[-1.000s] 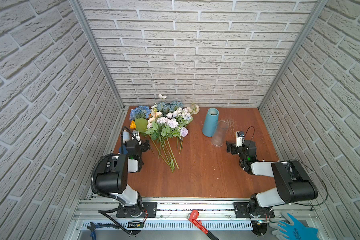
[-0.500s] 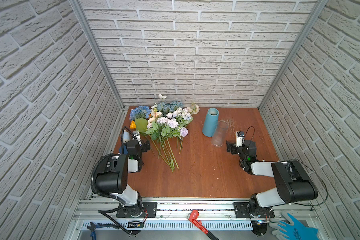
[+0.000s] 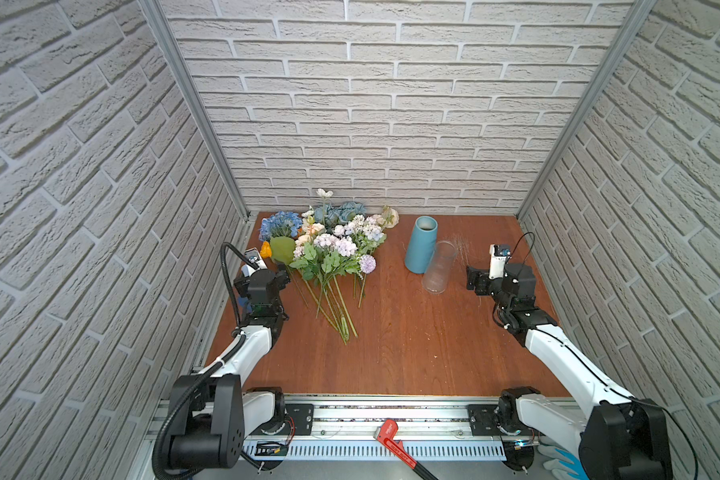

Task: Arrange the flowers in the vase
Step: 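Reach the right gripper across to the flower stems while the left gripper hovers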

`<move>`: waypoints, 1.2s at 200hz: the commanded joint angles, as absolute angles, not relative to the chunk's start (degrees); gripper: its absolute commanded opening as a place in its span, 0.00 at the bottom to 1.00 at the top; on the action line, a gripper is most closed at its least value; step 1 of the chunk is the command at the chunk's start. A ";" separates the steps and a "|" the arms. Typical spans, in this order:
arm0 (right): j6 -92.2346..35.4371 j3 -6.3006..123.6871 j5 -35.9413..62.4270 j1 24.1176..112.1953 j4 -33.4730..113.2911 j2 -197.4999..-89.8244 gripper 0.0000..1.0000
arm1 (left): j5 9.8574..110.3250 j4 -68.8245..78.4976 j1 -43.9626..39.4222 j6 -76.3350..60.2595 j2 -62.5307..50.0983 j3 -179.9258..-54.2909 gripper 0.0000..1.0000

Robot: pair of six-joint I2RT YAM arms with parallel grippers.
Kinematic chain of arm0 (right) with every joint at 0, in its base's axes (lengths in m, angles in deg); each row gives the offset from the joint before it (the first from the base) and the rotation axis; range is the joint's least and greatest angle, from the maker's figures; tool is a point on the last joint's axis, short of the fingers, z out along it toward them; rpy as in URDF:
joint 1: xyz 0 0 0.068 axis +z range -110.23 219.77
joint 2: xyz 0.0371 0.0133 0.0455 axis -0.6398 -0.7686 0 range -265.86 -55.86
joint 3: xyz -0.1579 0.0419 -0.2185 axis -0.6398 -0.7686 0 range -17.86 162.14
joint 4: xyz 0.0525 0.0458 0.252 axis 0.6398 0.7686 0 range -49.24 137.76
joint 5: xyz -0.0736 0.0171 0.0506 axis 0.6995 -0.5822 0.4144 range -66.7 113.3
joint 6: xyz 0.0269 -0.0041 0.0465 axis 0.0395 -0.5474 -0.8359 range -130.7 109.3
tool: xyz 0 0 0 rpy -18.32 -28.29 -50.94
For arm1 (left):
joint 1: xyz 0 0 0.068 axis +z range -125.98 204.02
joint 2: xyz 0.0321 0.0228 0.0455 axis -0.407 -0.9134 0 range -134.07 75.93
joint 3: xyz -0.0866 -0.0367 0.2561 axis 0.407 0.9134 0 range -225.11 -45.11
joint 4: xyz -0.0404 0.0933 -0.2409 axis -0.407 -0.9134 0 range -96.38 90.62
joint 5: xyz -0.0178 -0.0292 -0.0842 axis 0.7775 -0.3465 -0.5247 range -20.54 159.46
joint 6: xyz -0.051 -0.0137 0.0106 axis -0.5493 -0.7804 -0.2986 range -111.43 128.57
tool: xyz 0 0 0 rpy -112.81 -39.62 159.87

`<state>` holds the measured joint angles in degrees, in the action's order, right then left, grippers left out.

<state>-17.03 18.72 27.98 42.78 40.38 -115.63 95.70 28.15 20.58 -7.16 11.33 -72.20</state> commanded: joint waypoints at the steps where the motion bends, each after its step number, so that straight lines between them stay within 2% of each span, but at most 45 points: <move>1: -22.45 25.01 28.56 44.63 58.12 -112.05 0.91 | 98.94 19.83 15.90 -10.20 14.80 -75.23 0.97; 22: -23.52 32.16 27.22 47.39 68.36 -110.18 0.90 | 98.29 14.50 11.10 -14.04 16.65 -76.70 0.97; 38: -24.37 37.60 27.43 50.65 74.01 -109.01 0.91 | 93.68 10.50 8.64 -17.06 17.42 -77.16 0.96; 47: -24.67 40.45 28.14 52.83 76.34 -108.69 0.94 | 92.08 6.51 7.67 -18.93 17.56 -78.02 0.96; 54: -24.83 42.26 28.91 54.63 77.22 -108.60 1.00 | 90.41 3.64 7.24 -20.24 17.72 -78.68 0.96; 93: -27.61 46.87 26.33 64.88 72.14 -113.52 1.00 | 82.52 -3.81 5.84 -23.57 18.71 -78.36 0.92; 116: -28.87 48.51 24.85 72.11 67.32 -120.33 1.00 | 80.11 -4.24 5.35 -23.92 18.56 -76.46 0.81; 134: -29.10 49.76 24.44 76.24 64.01 -125.44 1.00 | 78.11 -1.88 5.20 -24.57 17.57 -74.51 0.68; 172: -31.47 50.68 22.90 80.13 58.21 -134.41 1.00 | 76.06 3.08 4.62 -22.47 11.06 -73.84 0.44; 216: -35.92 49.38 20.56 81.42 50.69 -141.78 1.00 | 75.83 5.76 4.67 -19.26 1.38 -77.09 0.40; 240: -37.89 49.70 20.29 81.54 49.46 -145.06 1.00 | 78.02 3.72 4.65 -18.09 -1.27 -79.64 0.33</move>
